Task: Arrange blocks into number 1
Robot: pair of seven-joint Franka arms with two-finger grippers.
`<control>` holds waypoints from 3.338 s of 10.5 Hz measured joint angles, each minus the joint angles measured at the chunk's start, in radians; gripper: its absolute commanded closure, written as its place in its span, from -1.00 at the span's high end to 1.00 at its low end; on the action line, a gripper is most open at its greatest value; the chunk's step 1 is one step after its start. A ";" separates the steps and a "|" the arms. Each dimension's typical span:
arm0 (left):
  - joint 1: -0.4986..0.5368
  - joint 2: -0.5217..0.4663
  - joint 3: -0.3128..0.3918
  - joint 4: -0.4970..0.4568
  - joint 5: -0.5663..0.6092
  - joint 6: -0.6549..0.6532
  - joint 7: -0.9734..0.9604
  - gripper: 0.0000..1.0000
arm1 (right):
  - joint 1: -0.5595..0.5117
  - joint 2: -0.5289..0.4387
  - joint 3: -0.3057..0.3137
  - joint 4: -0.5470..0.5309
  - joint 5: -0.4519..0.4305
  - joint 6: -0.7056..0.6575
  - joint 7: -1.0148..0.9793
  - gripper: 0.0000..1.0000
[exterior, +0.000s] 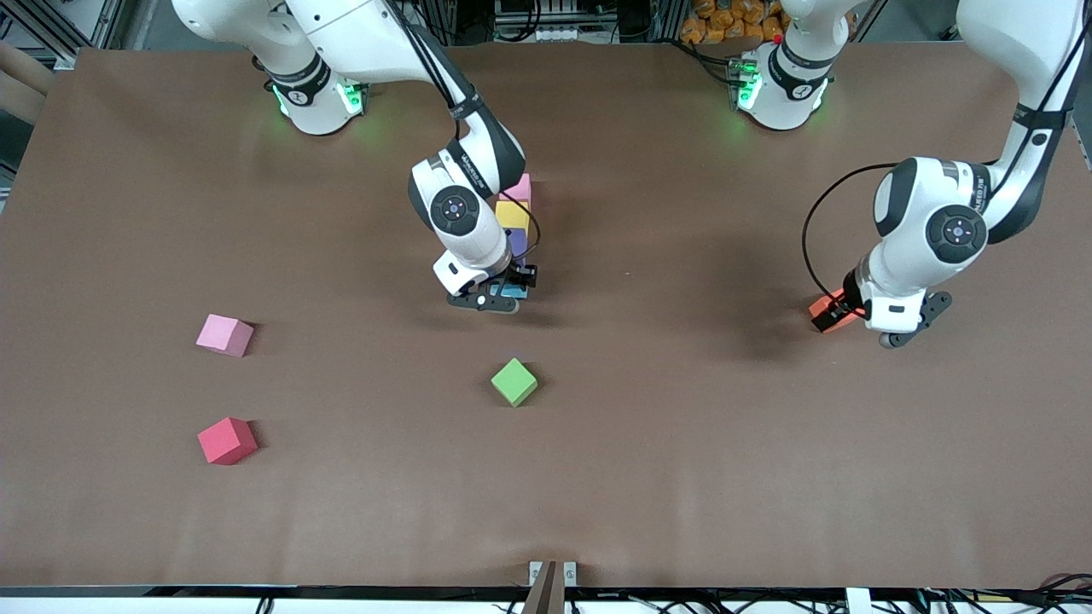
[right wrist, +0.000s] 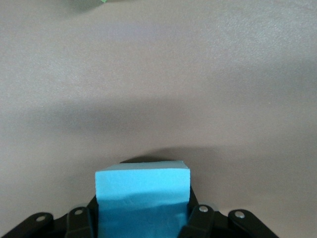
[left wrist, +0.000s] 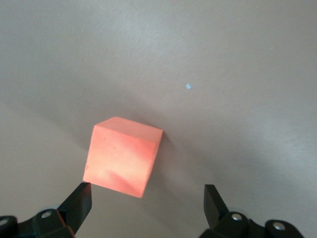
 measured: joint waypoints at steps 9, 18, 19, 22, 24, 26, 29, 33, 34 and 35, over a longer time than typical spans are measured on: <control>0.081 0.076 0.001 -0.031 0.100 0.112 0.099 1.00 | -0.049 -0.028 0.002 -0.008 0.001 0.078 0.026 1.00; 0.086 0.145 -0.003 -0.030 0.144 0.134 0.100 0.85 | -0.149 0.061 -0.098 0.241 0.001 0.078 0.123 1.00; 0.086 0.147 -0.003 -0.030 0.146 0.135 0.100 -0.11 | -0.164 0.065 -0.106 0.251 -0.001 0.077 0.122 1.00; 0.086 0.147 -0.004 -0.029 0.148 0.135 0.100 -1.00 | -0.259 0.048 -0.117 0.283 -0.147 -0.115 -0.117 1.00; 0.086 0.145 -0.008 -0.026 0.149 0.136 0.100 -1.00 | -0.331 -0.011 -0.118 0.303 -0.275 -0.321 -0.335 1.00; 0.085 0.126 -0.043 -0.018 0.151 0.100 0.104 -1.00 | -0.387 -0.097 -0.119 0.308 -0.300 -0.453 -0.458 1.00; 0.080 0.082 -0.209 0.037 0.151 -0.049 0.071 -1.00 | -0.441 -0.245 -0.119 0.309 -0.307 -0.576 -0.483 1.00; 0.069 0.077 -0.443 0.059 0.151 -0.148 -0.097 -1.00 | -0.551 -0.425 -0.118 0.309 -0.315 -0.678 -0.524 1.00; 0.057 0.079 -0.507 0.059 0.151 -0.166 -0.157 -1.00 | -0.585 -0.444 -0.118 0.311 -0.315 -0.696 -0.540 1.00; 0.016 0.081 -0.552 0.058 0.151 -0.174 -0.225 -1.00 | -0.619 -0.450 -0.118 0.321 -0.315 -0.715 -0.552 1.00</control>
